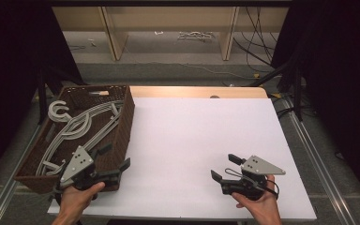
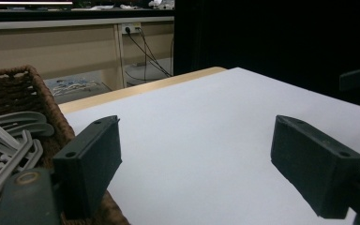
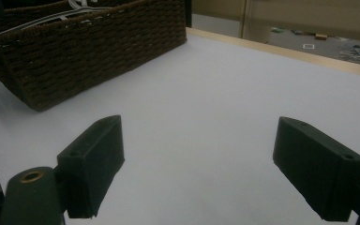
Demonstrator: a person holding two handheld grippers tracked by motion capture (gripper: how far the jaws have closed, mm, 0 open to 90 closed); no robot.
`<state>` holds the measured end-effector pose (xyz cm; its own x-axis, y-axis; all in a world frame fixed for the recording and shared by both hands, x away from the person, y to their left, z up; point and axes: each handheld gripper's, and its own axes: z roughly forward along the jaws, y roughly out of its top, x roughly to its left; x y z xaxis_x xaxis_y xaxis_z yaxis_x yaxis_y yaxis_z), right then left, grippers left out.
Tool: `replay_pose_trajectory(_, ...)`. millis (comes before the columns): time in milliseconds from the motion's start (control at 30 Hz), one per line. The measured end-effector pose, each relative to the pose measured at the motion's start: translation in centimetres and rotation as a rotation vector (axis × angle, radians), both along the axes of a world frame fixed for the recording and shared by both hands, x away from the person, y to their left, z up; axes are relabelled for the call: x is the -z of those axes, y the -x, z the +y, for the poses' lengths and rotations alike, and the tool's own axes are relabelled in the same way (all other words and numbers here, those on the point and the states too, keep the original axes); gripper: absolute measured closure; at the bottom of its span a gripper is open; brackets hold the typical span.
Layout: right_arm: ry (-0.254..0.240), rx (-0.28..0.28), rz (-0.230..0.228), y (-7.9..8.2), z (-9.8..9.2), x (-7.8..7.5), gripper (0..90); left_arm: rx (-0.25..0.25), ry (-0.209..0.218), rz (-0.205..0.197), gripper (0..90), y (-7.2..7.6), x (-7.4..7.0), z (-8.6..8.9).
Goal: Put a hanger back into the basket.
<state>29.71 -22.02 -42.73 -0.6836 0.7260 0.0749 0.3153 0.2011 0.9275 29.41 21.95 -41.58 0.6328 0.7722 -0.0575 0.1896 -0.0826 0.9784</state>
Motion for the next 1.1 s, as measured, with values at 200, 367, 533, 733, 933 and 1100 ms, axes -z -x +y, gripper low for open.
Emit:
replay_pose_trajectory(200, 0.001, 0.013, -0.010, 0.6, -0.3, 0.0, 17.4, 0.021, 0.017, -0.003, 16.4, 0.5, 1.1, -0.3)
replay_pose_trajectory(367, -0.009, 0.011, -0.006, 1.2, -0.3, 0.2, 17.4, -0.001, 0.008, -0.022, 16.6, 1.0, 1.1, -0.2)
replay_pose_trajectory(533, -0.007, 0.001, -0.005, 2.0, -0.2, 0.4, 17.3, 0.011, 0.012, -0.031, 16.3, 1.6, 1.0, -0.7)
replay_pose_trajectory(733, -0.015, 0.006, 0.004, 2.7, -0.5, 0.5, 17.0, 0.043, 0.020, -0.051, 16.0, 2.0, 0.8, -1.1)
replay_pose_trajectory(933, -0.022, 0.010, -0.013, 2.8, -0.4, 0.4, 16.9, 0.054, 0.005, -0.046, 15.9, 1.9, 0.9, -1.3)
replay_pose_trajectory(1100, -0.011, 0.003, -0.002, 2.8, -0.4, 0.3, 17.0, 0.048, 0.007, -0.045, 15.9, 1.7, 1.0, -1.2)
